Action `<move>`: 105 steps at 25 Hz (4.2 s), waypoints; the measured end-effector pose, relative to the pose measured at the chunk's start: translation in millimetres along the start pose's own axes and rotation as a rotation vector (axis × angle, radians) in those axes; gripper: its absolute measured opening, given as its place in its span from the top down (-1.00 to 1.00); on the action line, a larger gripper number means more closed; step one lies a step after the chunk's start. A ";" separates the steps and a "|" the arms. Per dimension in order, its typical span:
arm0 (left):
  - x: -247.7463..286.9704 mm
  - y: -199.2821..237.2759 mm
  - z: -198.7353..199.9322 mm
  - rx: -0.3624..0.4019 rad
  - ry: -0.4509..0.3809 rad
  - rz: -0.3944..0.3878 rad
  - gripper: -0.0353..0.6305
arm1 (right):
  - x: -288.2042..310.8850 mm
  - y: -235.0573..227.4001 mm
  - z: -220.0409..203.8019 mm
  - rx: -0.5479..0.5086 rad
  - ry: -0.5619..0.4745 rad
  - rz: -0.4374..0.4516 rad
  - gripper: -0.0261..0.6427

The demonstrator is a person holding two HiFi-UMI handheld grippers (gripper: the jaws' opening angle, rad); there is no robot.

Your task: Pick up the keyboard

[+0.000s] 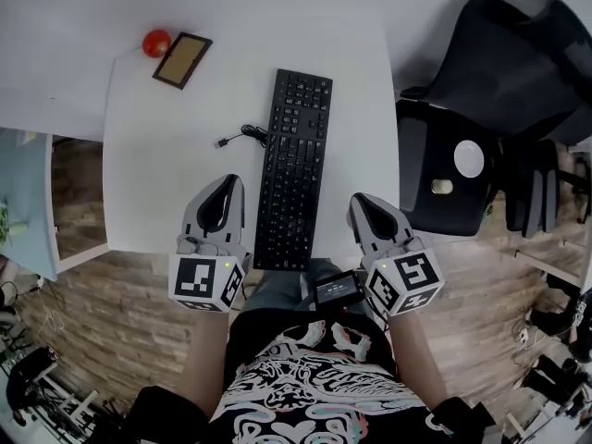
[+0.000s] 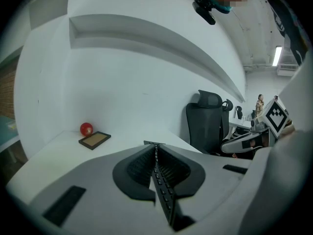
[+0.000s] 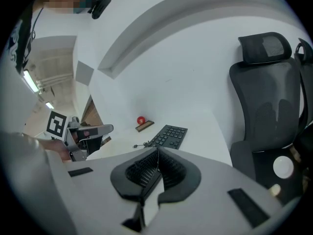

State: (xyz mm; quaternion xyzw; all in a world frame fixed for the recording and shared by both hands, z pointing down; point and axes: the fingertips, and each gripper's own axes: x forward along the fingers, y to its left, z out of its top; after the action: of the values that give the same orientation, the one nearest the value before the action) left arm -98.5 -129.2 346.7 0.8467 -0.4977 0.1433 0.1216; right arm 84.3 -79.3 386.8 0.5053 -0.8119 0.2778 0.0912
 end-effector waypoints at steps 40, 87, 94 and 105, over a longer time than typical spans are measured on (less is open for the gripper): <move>49.6 -6.7 -117.8 -0.335 0.285 -0.259 0.44 | 76.7 -1.0 -93.5 0.394 0.274 0.108 0.47; 85.4 -39.5 -120.2 -1.143 0.439 -0.744 0.61 | 104.4 -7.1 -93.5 0.680 0.284 0.241 0.48; 84.4 -39.4 -120.5 -1.179 0.365 -0.787 0.61 | 102.4 -9.0 -84.9 0.779 0.165 0.316 0.50; 84.2 -39.4 -119.9 -1.198 0.354 -0.822 0.61 | 116.9 -5.3 -77.6 0.816 0.120 0.311 0.50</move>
State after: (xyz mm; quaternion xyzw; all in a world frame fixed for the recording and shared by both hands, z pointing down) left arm -39.4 -136.7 486.2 0.7175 -0.1071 -0.0753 0.6841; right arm 23.3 -129.0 503.1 0.3547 -0.6955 0.6147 -0.1118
